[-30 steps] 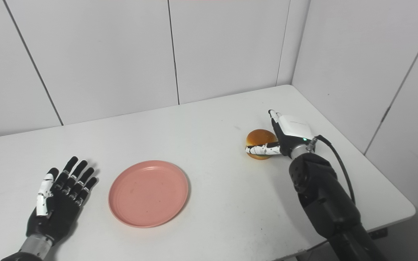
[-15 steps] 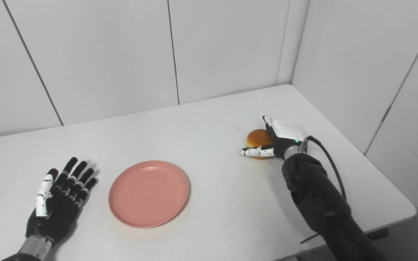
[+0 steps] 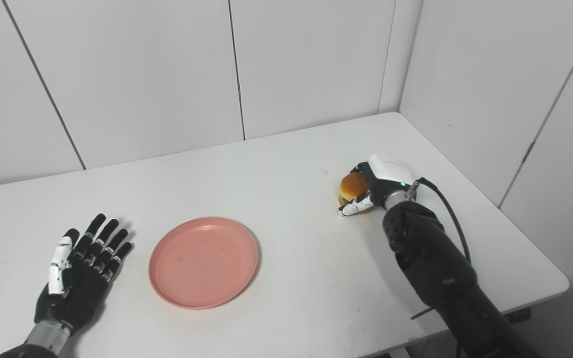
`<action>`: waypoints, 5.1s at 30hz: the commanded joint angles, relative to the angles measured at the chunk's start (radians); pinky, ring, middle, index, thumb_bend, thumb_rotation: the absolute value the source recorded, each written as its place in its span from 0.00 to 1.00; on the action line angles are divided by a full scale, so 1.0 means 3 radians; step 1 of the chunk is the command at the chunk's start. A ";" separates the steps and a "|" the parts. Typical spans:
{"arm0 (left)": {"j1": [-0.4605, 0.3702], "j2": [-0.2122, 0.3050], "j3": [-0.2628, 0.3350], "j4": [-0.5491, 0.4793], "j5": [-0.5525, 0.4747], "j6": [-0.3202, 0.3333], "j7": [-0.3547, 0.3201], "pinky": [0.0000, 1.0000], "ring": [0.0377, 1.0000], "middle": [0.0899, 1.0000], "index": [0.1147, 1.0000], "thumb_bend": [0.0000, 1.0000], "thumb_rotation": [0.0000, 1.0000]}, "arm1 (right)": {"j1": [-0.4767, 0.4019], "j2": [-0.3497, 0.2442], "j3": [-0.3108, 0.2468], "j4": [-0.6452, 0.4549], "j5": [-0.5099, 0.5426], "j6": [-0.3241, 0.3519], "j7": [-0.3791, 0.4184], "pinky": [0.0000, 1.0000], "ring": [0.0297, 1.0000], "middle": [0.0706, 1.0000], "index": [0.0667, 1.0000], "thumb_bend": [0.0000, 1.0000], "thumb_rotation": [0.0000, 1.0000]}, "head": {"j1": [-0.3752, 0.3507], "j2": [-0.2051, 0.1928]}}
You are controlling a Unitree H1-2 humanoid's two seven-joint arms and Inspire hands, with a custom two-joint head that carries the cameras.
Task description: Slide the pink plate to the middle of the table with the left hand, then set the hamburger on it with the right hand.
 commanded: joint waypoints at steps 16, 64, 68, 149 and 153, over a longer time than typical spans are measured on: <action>0.0064 -0.0059 -0.0054 -0.0020 0.0097 0.0187 0.0201 1.00 0.97 0.97 0.97 0.33 1.00 | -0.0171 -0.0154 -0.0142 -0.0699 0.0051 0.0084 0.0035 0.28 0.34 0.41 0.45 0.50 0.14 | 0.0222 0.0041; 0.0012 -0.0532 -0.0332 -0.0145 0.0523 0.0268 0.0648 0.93 0.92 0.92 0.93 0.33 1.00 | -0.0492 0.1103 0.1115 -0.0898 -0.0102 -0.0438 0.0434 0.25 0.31 0.36 0.45 0.51 0.14 | 0.1365 0.0261; 0.0009 -0.0533 -0.0326 -0.0155 0.0507 0.0283 0.0645 0.93 0.92 0.92 0.93 0.34 1.00 | -0.0448 0.1107 0.1162 -0.0855 -0.0134 -0.0424 0.0467 0.25 0.31 0.36 0.45 0.51 0.14 | 0.1362 0.0277; 0.0326 -0.0315 -0.0355 -0.0400 0.1178 -0.0750 0.0722 1.00 1.00 1.00 1.00 0.36 1.00 | 0.0632 0.1662 -0.0710 -0.0986 0.2627 -0.0871 -0.0176 1.00 1.00 1.00 1.00 0.94 1.00 | 0.1239 0.0244; 0.0475 -0.0320 -0.0404 -0.0440 0.1323 -0.0968 0.0750 1.00 1.00 1.00 1.00 0.35 1.00 | 0.0817 0.1723 -0.0723 -0.0957 0.2736 -0.0977 -0.0214 1.00 1.00 1.00 1.00 0.84 1.00 | 0.1214 0.0232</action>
